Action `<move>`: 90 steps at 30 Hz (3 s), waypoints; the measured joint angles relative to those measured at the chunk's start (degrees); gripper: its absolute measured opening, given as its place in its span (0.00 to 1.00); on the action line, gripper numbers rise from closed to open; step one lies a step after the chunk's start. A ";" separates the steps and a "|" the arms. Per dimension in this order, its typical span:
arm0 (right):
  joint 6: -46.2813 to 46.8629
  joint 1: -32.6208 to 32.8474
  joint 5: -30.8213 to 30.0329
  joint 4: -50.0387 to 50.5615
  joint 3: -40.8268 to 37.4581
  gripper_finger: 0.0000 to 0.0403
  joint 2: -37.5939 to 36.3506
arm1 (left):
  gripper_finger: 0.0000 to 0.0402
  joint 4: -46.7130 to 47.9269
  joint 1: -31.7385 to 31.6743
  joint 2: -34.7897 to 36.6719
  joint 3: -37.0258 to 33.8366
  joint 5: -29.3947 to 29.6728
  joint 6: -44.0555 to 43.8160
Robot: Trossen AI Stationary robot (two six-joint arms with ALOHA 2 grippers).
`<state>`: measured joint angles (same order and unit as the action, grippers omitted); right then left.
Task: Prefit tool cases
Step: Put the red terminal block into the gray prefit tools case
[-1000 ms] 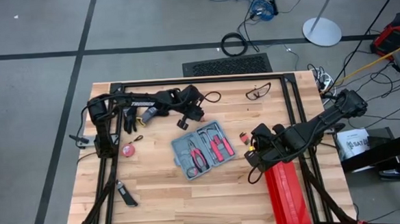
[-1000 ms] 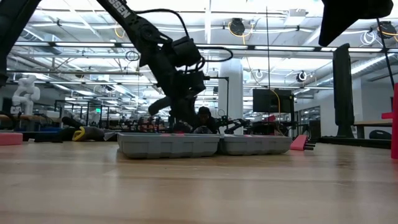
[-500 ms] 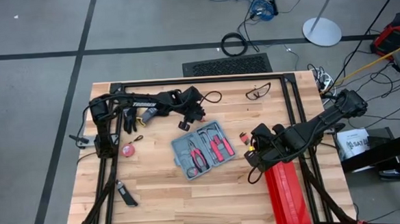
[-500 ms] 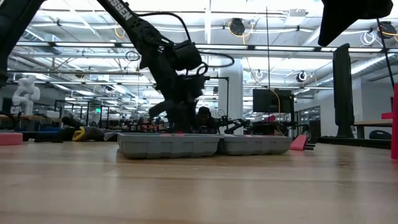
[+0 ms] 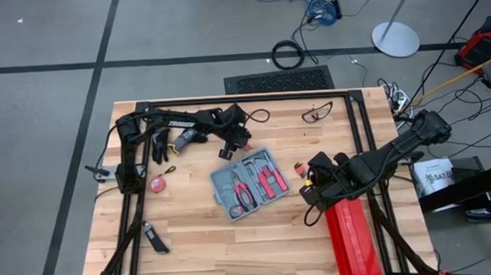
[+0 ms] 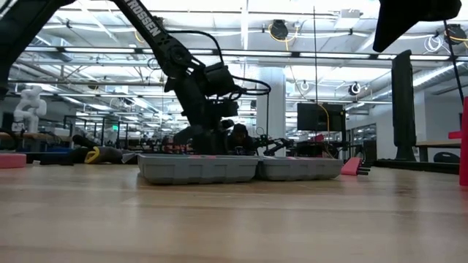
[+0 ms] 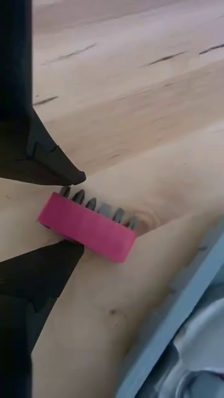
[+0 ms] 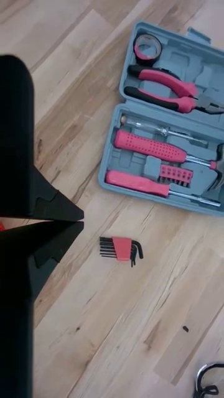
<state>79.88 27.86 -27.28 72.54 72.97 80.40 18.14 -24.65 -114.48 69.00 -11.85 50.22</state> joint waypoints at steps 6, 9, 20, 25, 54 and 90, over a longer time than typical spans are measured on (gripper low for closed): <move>-0.20 0.00 -0.05 -0.24 0.00 0.02 0.00 | 0.38 2.21 -0.12 -1.04 1.04 0.63 1.10; -0.15 0.00 -0.07 -0.57 0.00 0.02 0.00 | 0.26 4.05 -0.12 -1.10 1.51 -0.28 3.11; -1.04 0.01 -0.26 -1.62 0.00 0.02 0.08 | 0.00 11.77 -0.19 0.62 5.37 0.02 4.08; -1.07 0.02 -0.29 -1.74 0.00 0.02 0.11 | 0.00 12.99 -0.08 3.59 6.30 -0.45 4.16; -1.17 1.83 -1.29 -4.25 -0.02 0.02 3.28 | 0.44 18.63 0.91 4.23 6.40 4.76 -6.57; -1.42 2.05 -1.43 -5.06 -0.04 0.02 3.28 | 0.01 13.07 0.02 -3.67 7.27 1.65 -12.23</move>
<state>78.46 29.91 -28.71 67.48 72.93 83.68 31.21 -24.63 -118.15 76.27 -10.20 37.99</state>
